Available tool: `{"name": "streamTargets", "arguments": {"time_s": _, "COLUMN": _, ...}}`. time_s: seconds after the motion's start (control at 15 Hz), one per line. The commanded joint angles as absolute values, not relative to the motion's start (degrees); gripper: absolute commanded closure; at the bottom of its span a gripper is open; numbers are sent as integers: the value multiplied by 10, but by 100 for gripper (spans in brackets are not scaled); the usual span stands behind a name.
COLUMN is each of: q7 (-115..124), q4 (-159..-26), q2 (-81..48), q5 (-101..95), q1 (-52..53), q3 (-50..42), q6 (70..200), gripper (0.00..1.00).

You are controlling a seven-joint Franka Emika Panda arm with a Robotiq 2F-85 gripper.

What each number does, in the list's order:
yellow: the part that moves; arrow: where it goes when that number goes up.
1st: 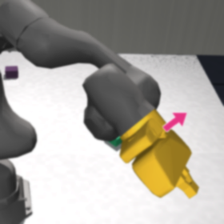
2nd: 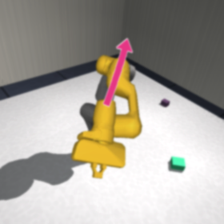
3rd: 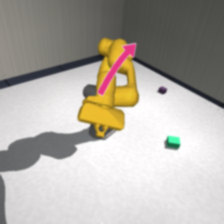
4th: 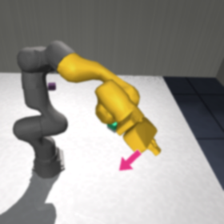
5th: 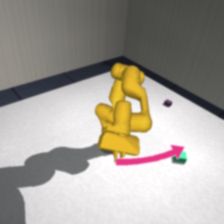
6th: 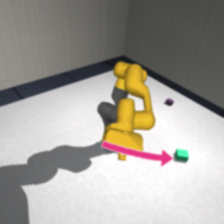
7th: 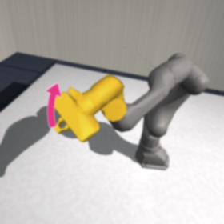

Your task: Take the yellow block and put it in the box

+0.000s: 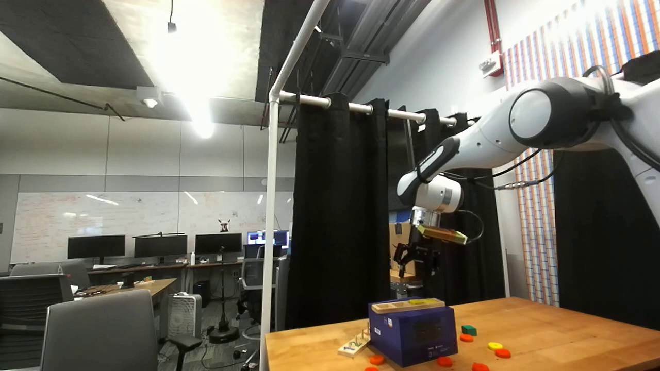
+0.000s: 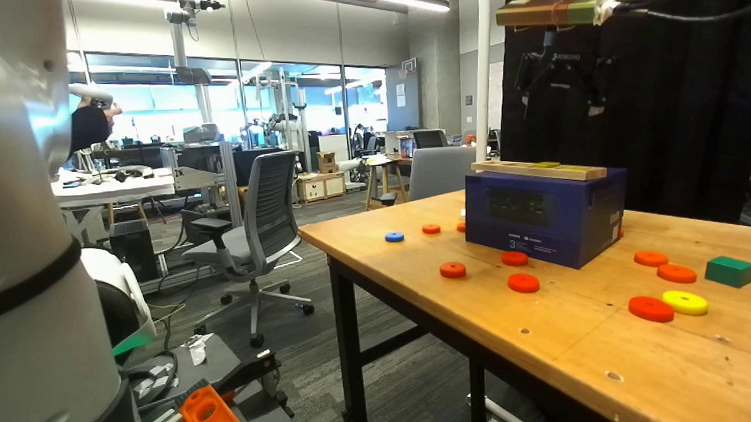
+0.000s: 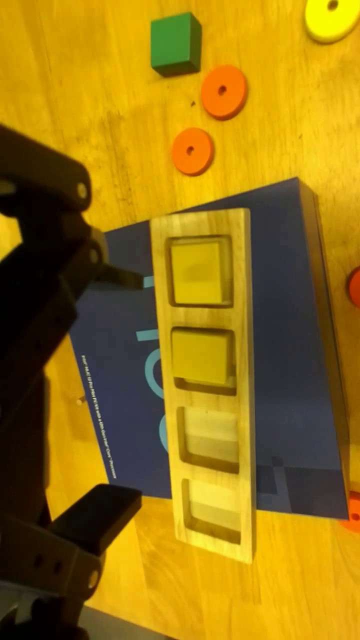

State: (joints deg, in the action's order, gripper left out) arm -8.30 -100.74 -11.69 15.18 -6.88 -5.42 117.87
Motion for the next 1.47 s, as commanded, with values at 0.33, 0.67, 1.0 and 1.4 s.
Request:
{"name": "streamTargets", "arguments": {"time_s": 0.33, "q7": -24, "q4": -1168, "q2": 96, "q5": 50, "q1": -81, "q3": -81, "q6": 1182, "gripper": 0}}
{"name": "streamTargets", "arguments": {"time_s": 0.67, "q7": -6, "q4": -1312, "q2": 219, "q5": 14, "q1": -113, "q3": -104, "q6": 1190, "gripper": 0}}
{"name": "streamTargets", "arguments": {"time_s": 1.0, "q7": -4, "q4": -1418, "q2": 302, "q5": -13, "q1": -144, "q3": -112, "q6": 1178, "gripper": 0}}
{"name": "streamTargets", "arguments": {"time_s": 1.4, "q7": 3, "q4": -1494, "q2": 386, "q5": -75, "q1": -164, "q3": -100, "q6": 1151, "gripper": 0}}
